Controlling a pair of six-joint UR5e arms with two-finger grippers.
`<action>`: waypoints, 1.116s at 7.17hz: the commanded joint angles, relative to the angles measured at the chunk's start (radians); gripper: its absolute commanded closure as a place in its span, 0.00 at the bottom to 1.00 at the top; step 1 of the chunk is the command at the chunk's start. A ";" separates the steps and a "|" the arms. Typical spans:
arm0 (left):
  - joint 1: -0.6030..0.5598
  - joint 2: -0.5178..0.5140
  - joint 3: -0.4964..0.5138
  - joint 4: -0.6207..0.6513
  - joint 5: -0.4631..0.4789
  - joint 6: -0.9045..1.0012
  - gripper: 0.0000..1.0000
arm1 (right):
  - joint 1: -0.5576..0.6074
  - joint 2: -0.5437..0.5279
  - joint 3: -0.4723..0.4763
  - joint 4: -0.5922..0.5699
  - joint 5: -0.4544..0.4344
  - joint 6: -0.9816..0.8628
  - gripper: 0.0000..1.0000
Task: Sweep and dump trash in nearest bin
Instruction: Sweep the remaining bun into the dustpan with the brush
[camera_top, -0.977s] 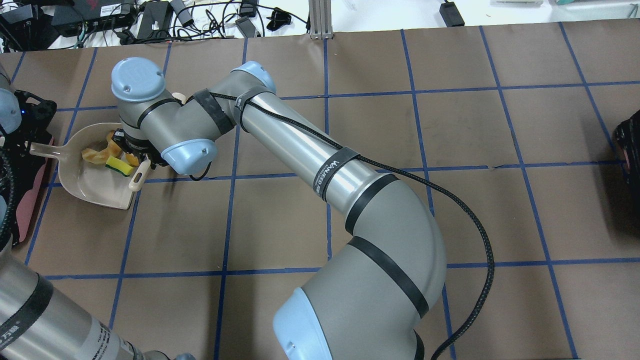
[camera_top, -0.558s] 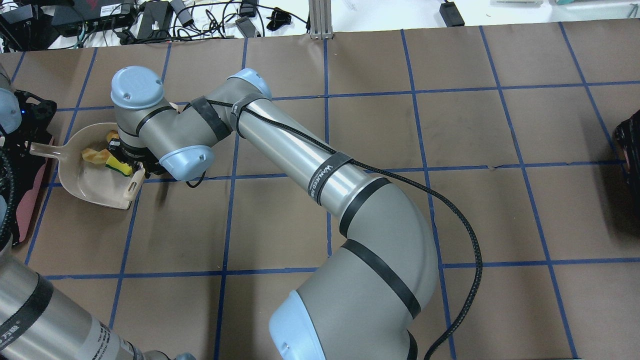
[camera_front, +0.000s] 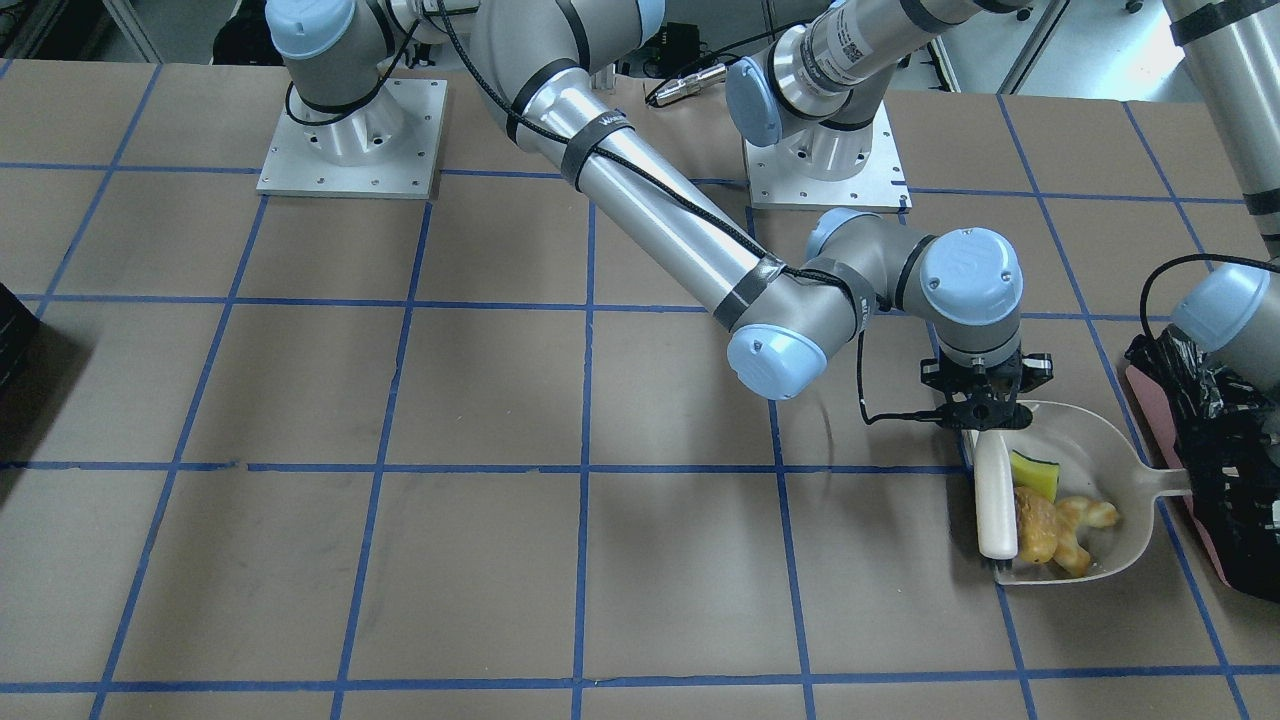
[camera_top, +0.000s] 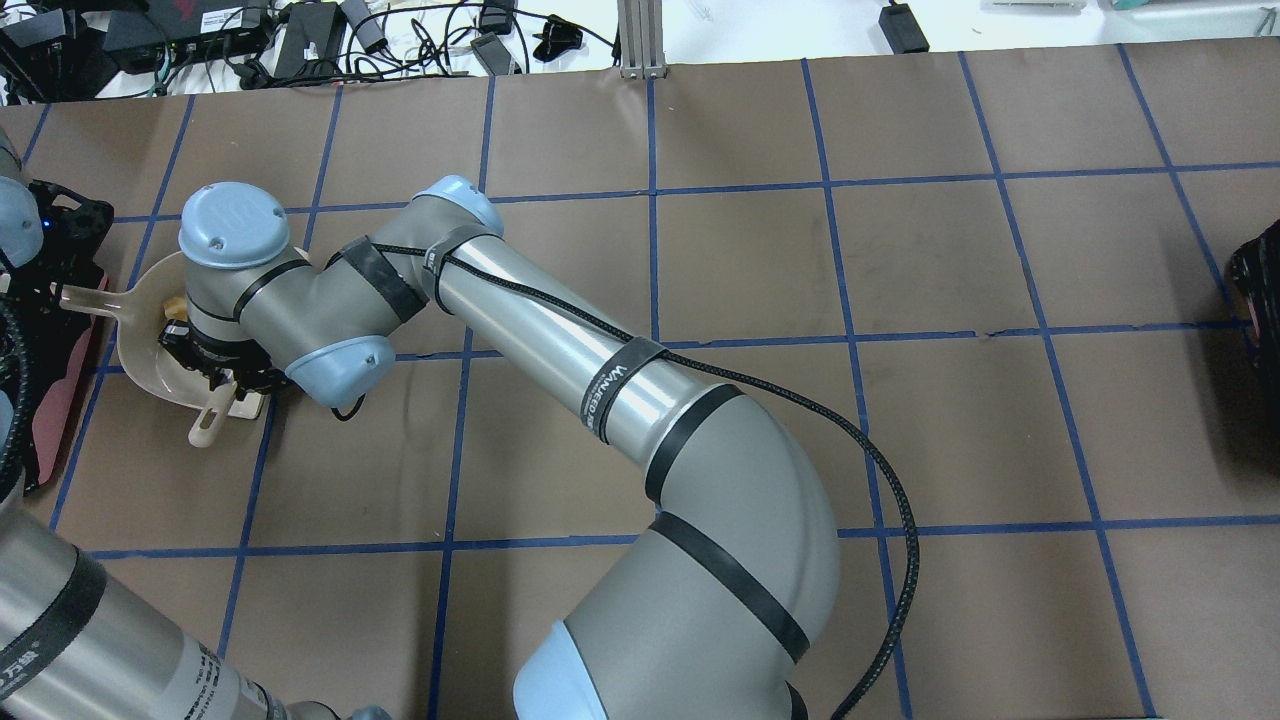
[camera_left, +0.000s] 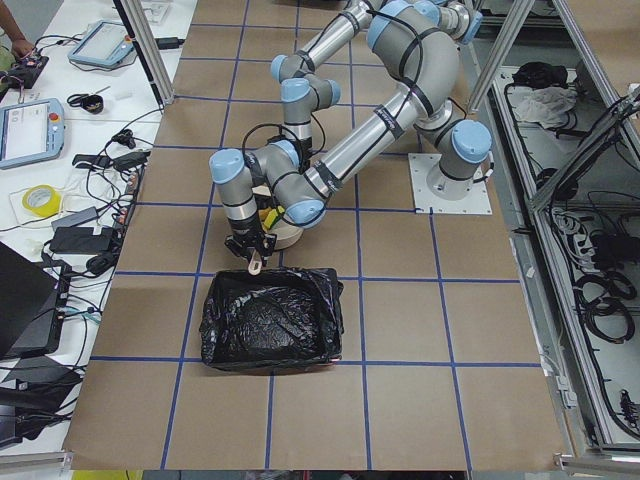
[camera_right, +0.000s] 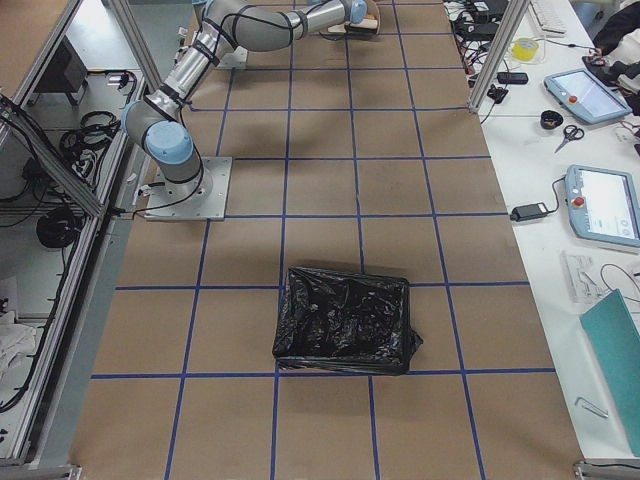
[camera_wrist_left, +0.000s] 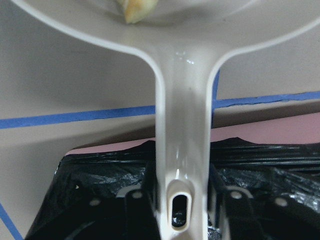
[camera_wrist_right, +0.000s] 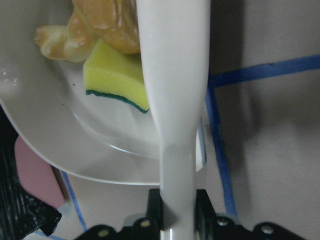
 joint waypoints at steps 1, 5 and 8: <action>0.000 -0.001 0.000 0.000 0.000 -0.001 1.00 | 0.014 0.016 -0.042 -0.048 0.054 0.035 1.00; 0.000 -0.001 0.000 0.000 -0.002 -0.006 1.00 | 0.025 0.072 -0.068 -0.172 0.079 0.104 1.00; 0.000 -0.001 0.000 0.000 -0.002 -0.006 1.00 | 0.028 0.029 -0.082 -0.168 0.142 0.158 1.00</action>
